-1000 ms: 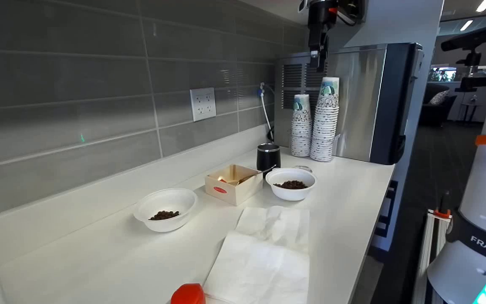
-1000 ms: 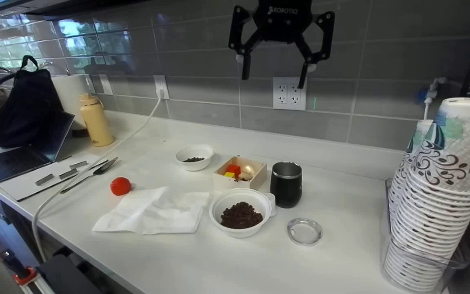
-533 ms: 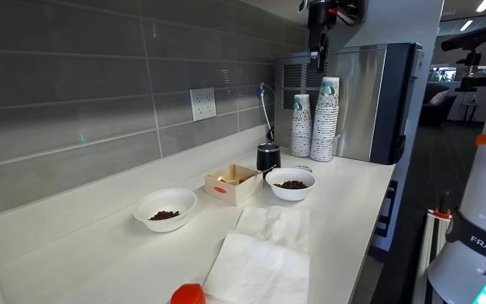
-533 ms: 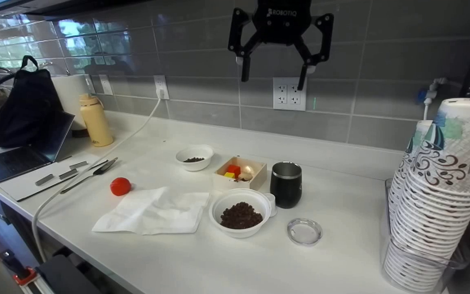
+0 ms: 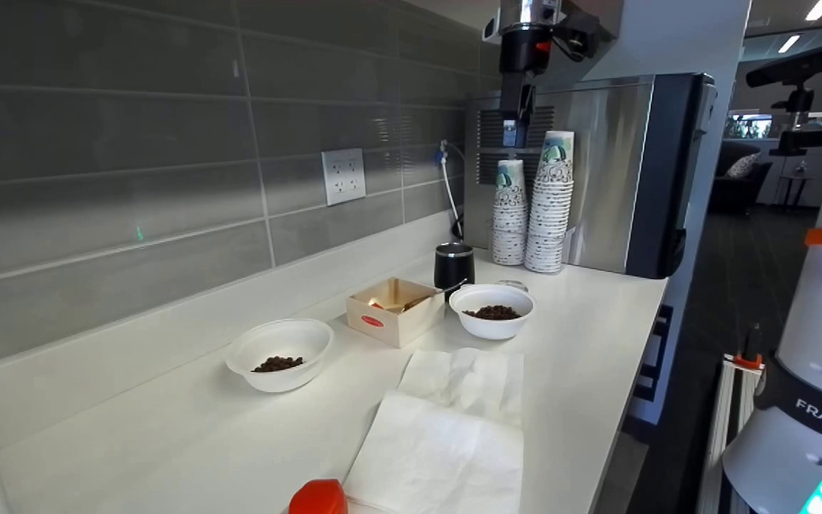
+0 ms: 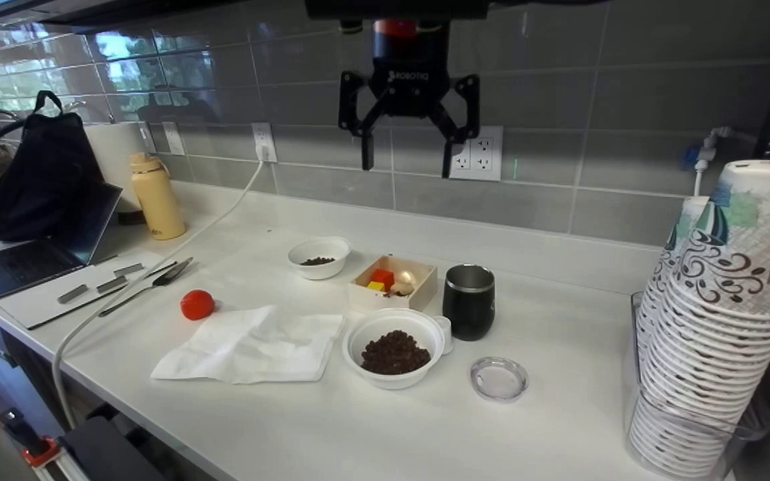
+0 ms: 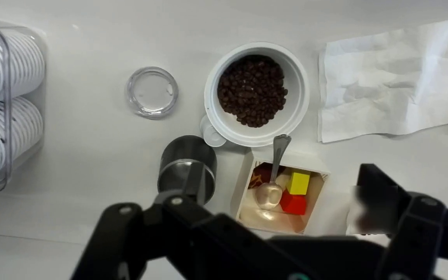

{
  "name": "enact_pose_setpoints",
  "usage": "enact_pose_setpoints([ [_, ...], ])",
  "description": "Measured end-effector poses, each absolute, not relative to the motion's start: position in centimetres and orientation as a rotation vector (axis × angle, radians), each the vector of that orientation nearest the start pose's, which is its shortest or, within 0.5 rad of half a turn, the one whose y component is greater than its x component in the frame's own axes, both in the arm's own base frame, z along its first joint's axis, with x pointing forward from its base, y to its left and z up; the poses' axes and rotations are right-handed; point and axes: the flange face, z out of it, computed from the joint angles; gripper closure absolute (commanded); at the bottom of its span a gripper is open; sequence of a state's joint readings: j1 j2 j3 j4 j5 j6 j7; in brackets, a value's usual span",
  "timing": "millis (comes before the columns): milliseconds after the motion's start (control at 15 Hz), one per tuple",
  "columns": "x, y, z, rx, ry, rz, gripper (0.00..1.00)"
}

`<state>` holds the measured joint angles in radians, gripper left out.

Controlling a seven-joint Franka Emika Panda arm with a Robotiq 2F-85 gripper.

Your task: Use the napkin to wipe the surface

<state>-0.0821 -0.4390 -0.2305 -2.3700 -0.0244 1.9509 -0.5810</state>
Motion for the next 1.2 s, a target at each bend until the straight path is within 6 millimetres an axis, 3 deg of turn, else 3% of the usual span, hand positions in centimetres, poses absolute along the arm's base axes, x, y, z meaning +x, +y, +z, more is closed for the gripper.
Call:
enact_pose_setpoints([
  [600, 38.8, -0.2, 36.2, -3.031, -0.625, -0.099, 0.0],
  [933, 37.9, 7.4, 32.2, -3.044, -0.733, -0.108, 0.0],
  [1200, 37.1, 12.2, 29.1, -3.041, -0.799, -0.07, 0.0],
])
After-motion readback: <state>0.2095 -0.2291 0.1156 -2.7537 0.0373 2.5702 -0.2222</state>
